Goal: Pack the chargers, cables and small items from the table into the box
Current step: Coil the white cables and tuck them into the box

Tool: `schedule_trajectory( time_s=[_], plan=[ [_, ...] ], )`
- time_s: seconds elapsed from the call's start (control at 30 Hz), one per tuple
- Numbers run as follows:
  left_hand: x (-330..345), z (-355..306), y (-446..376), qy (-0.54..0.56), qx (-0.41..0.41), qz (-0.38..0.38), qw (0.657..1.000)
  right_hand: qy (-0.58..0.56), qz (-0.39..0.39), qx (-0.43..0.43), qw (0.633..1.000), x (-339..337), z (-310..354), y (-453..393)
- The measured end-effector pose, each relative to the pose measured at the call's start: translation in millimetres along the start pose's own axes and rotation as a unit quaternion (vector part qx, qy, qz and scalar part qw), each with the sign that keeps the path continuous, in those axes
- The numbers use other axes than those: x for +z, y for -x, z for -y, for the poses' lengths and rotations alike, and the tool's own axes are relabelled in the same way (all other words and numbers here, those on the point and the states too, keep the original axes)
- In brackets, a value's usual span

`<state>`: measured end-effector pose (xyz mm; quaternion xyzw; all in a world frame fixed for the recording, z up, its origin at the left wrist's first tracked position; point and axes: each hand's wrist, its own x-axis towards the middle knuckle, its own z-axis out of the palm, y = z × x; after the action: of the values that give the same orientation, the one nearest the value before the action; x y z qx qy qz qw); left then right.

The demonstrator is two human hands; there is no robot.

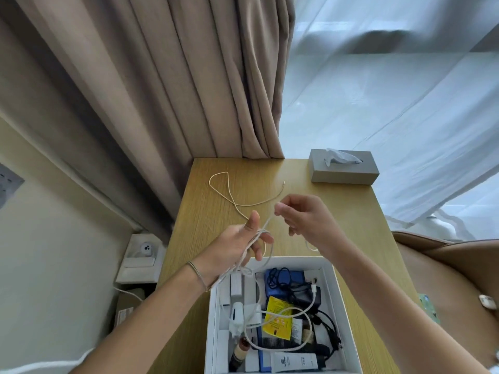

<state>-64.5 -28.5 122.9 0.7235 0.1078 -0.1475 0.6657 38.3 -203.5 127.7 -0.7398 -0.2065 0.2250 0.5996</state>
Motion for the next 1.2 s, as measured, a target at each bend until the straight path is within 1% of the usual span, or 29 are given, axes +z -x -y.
schedule_trajectory(
  time_s=[0.03, 0.1, 0.13, 0.2, 0.33, 0.37, 0.47, 0.53, 0.6, 0.67, 0.77, 0.83, 0.87, 0.93, 1.0, 1.03, 1.07, 1.1, 1.13, 1.17, 1.2],
  plan=[
    [2, 0, 1, 0.029, 0.004, 0.011, 1.0, 0.03, -0.012, -0.01, 0.999, 7, 2, 1],
    [5, 0, 4, 0.092, 0.022, 0.023, 0.995, 0.05, -0.036, -0.017, 0.998, 18, 1, 4],
    [6, 0, 6, 0.112, 0.037, 0.023, 0.993, 0.045, -0.04, -0.015, 0.998, 22, 0, 6],
    [7, 2, 9, 0.161, 0.061, 0.02, 0.985, 0.006, -0.02, -0.003, 1.0, 29, -3, 11],
    [0, 7, 8, 0.324, 0.07, 0.019, 0.943, -0.138, 0.043, 0.057, 0.988, 36, -13, 23],
    [-4, 8, 8, 0.354, 0.077, 0.014, 0.932, -0.146, 0.053, 0.06, 0.986, 36, -17, 27],
    [-15, 13, 11, 0.434, 0.093, 0.01, 0.896, -0.089, 0.079, 0.063, 0.991, 35, -33, 41],
    [-23, 16, 14, 0.476, 0.095, 0.008, 0.875, -0.092, 0.091, 0.086, 0.988, 33, -46, 52],
    [-29, 21, 18, 0.492, 0.084, -0.005, 0.867, -0.095, 0.097, 0.105, 0.985, 29, -57, 64],
    [-27, 30, 22, 0.477, 0.054, -0.029, 0.877, -0.107, 0.094, 0.13, 0.981, 23, -65, 75],
    [-9, 60, 29, 0.407, -0.02, -0.061, 0.911, -0.115, 0.058, 0.17, 0.977, 14, -77, 86],
    [9, 83, 33, 0.379, -0.066, -0.067, 0.92, -0.099, 0.032, 0.186, 0.977, 11, -85, 90],
    [17, 92, 33, 0.382, -0.087, -0.069, 0.917, -0.065, 0.016, 0.188, 0.98, 10, -89, 92],
    [31, 107, 34, 0.411, -0.129, -0.073, 0.9, 0.019, -0.014, 0.182, 0.983, 10, -98, 96],
    [41, 119, 32, 0.432, -0.164, -0.074, 0.884, 0.079, -0.03, 0.175, 0.981, 11, -105, 100],
    [44, 124, 31, 0.43, -0.175, -0.077, 0.883, 0.103, -0.031, 0.174, 0.979, 11, -109, 102],
    [46, 129, 29, 0.413, -0.183, -0.083, 0.888, 0.127, -0.029, 0.173, 0.976, 11, -112, 104],
    [48, 133, 28, 0.378, -0.187, -0.094, 0.902, 0.15, -0.024, 0.169, 0.974, 12, -115, 105],
    [49, 136, 26, 0.31, -0.184, -0.11, 0.926, 0.175, -0.02, 0.162, 0.971, 12, -117, 106],
    [49, 139, 25, 0.207, -0.17, -0.127, 0.955, 0.203, -0.015, 0.154, 0.967, 14, -119, 107],
    [49, 141, 24, 0.082, -0.147, -0.142, 0.975, 0.228, -0.01, 0.148, 0.962, 15, -120, 108]
  ],
)
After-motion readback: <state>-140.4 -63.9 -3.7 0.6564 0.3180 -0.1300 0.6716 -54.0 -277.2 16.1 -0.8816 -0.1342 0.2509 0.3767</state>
